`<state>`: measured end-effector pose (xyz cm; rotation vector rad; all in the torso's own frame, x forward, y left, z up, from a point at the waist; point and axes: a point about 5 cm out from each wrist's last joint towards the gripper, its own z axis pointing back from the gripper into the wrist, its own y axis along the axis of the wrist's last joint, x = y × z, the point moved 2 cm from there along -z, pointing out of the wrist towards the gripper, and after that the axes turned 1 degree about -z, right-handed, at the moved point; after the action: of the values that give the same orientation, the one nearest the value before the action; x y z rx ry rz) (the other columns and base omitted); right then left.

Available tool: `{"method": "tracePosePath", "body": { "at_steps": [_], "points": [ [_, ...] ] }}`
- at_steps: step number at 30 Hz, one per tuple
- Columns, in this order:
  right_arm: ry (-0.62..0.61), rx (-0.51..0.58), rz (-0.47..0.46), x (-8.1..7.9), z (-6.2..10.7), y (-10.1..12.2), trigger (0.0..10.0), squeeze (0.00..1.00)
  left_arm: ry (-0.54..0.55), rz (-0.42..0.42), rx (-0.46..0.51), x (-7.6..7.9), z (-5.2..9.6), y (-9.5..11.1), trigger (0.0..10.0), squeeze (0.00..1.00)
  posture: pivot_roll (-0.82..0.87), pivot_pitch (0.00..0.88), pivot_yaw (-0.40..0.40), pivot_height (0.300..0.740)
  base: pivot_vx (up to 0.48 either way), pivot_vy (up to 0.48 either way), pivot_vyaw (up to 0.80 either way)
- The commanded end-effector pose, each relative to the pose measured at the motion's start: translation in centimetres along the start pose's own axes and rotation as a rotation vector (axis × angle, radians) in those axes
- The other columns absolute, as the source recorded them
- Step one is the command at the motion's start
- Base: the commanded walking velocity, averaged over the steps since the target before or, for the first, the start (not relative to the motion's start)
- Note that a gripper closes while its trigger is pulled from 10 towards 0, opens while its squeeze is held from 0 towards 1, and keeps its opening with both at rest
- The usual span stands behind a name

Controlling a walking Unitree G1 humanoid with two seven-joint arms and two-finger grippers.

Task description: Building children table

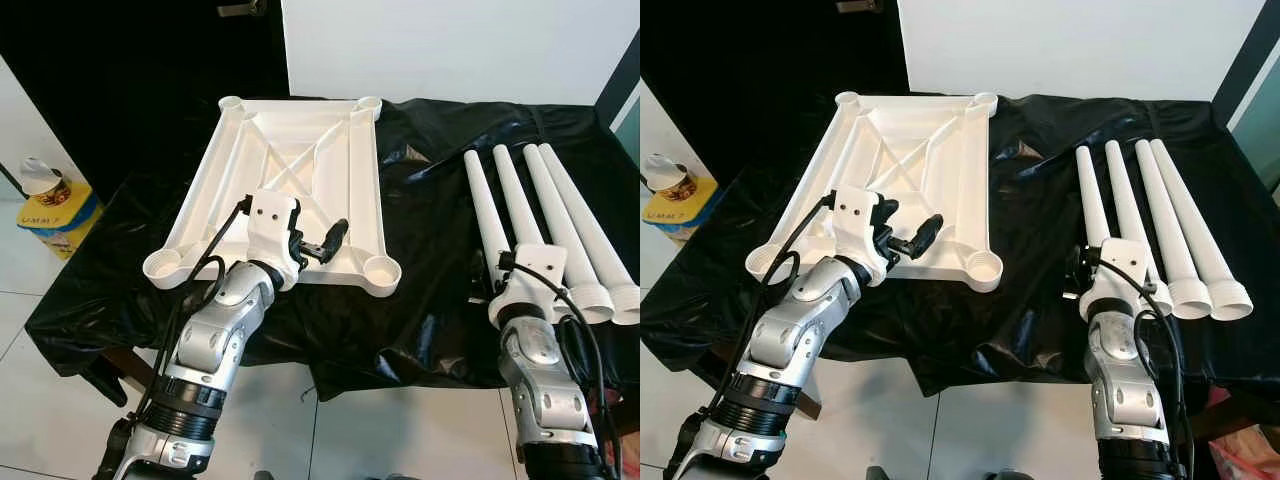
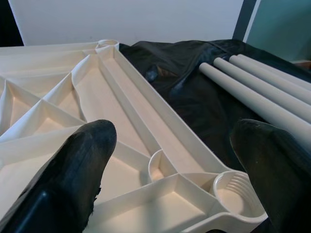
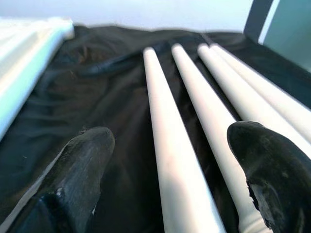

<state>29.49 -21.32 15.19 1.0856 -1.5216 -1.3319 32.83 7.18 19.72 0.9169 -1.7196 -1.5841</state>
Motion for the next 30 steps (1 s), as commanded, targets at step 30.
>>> {"method": "tracePosePath", "body": {
  "at_steps": [30],
  "points": [
    [0.189, -0.250, -0.063, -1.8, 2.2, -5.1, 10.0, 0.00, -0.150, 0.002, -0.026, 1.0, 0.4, -0.1, 10.0, 0.00, -0.13, 0.097, 0.040, 0.740, 0.000, 0.000, 0.00]
  ]
}}
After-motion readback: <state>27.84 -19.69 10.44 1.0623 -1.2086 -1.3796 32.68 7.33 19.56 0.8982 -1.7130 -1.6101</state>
